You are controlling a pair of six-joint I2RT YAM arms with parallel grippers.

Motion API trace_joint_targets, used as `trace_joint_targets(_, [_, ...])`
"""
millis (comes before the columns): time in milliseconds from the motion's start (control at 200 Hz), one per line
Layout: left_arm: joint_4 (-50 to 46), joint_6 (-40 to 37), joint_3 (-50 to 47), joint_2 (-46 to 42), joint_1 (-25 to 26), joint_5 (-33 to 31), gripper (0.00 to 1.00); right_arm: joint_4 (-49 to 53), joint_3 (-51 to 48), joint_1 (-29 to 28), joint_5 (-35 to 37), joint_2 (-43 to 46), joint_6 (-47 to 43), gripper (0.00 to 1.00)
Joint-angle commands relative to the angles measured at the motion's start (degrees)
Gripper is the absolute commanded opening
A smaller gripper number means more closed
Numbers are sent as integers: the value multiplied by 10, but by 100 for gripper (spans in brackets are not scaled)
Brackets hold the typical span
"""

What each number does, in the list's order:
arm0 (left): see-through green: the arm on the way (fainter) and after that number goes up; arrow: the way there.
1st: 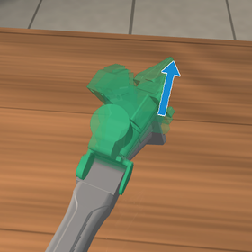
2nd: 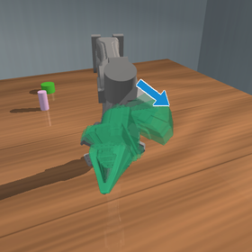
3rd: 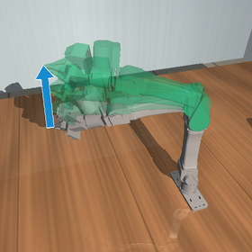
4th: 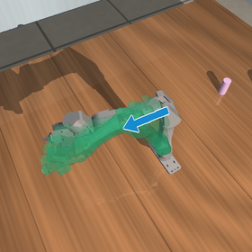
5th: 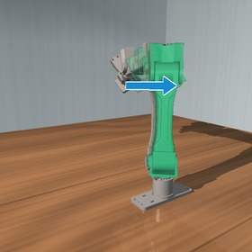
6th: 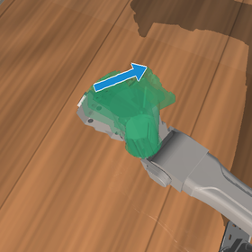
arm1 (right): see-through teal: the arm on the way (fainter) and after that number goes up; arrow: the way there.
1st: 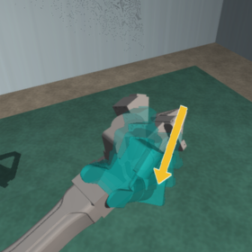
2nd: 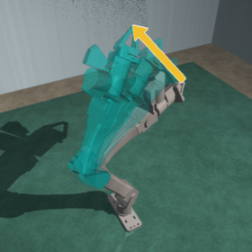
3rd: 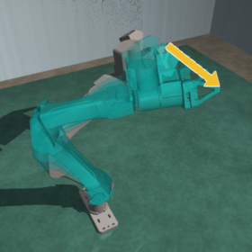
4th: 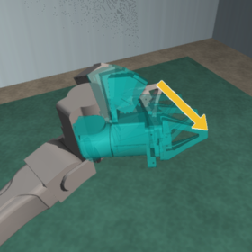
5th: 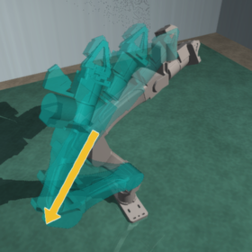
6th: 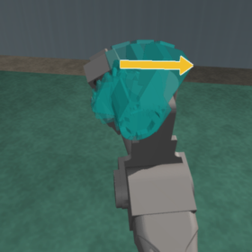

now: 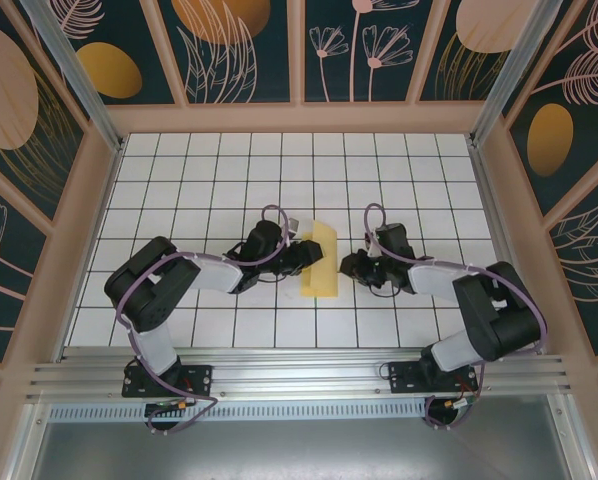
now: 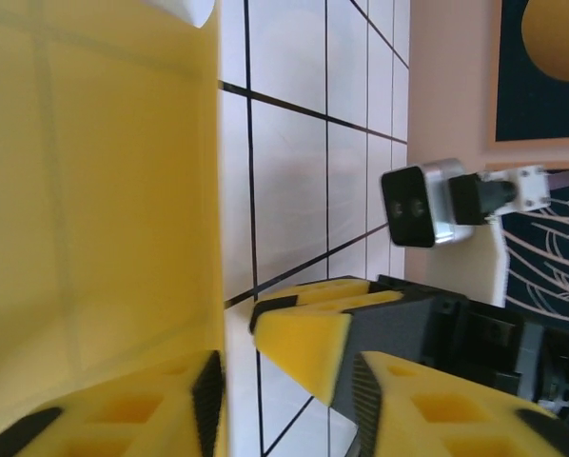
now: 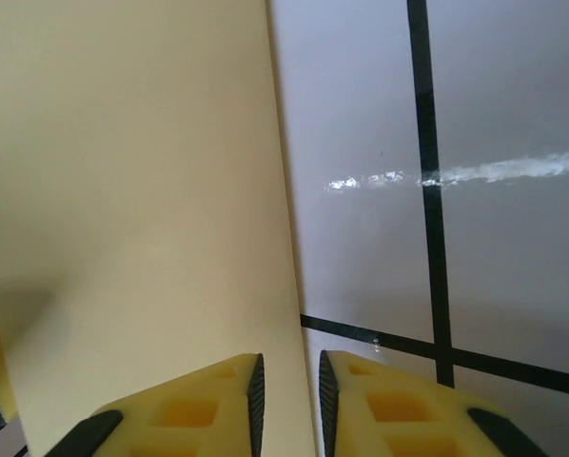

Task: Fold a paper plane with a square sheet of paper (pick it up from the middle)

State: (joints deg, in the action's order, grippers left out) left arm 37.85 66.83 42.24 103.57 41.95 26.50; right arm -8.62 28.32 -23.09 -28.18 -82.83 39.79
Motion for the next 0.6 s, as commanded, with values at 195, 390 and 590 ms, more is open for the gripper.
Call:
trace_joint_targets(195, [-56,-23,16,6,0,-18,28,26,-29,-23,68,78,3,47])
trace_joint_targets(390, [-66,-30,22,3,0,-22,27,60,-11,-27,87,68,2,50])
trace_joint_targets(590, [-82,-38,22,-6,1,-32,26,113,7,-28,110,70,11,50])
